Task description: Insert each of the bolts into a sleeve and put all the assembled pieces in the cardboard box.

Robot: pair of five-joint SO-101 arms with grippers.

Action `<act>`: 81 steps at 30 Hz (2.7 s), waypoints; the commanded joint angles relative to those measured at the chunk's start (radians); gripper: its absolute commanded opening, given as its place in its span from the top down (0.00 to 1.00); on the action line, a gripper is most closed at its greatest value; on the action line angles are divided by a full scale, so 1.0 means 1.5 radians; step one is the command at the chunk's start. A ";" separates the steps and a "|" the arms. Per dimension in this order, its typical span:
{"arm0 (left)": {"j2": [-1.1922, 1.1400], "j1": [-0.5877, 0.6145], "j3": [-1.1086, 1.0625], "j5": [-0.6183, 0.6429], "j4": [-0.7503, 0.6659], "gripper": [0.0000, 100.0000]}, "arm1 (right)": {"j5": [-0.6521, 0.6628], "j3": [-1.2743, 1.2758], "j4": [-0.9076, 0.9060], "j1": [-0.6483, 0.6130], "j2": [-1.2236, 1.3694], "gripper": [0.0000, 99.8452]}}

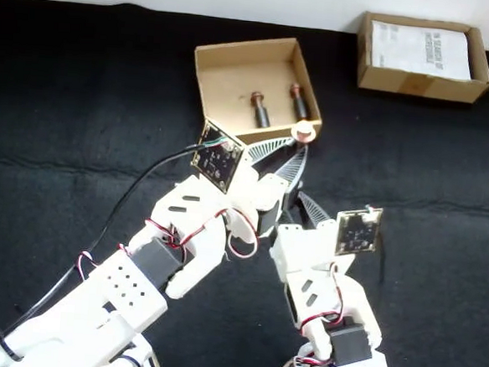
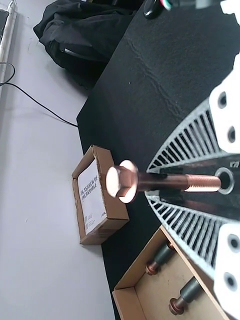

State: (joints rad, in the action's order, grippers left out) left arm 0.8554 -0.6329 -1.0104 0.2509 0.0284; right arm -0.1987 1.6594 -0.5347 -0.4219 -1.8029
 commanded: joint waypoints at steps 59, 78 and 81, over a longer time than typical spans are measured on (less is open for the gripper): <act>0.004 0.021 0.052 0.040 0.360 0.79 | 0.035 0.057 0.015 0.010 -0.014 0.99; 0.249 0.079 0.186 0.039 0.671 0.98 | 0.031 0.016 -0.004 0.043 -0.007 0.99; 0.298 0.147 0.148 0.039 0.671 0.99 | 0.031 -0.032 -0.050 0.043 0.003 0.99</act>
State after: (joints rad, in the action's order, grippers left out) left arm 1.2405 -0.4964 -0.7649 0.3030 1.0303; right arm -0.1511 1.6548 -0.5715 -0.3713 -1.8013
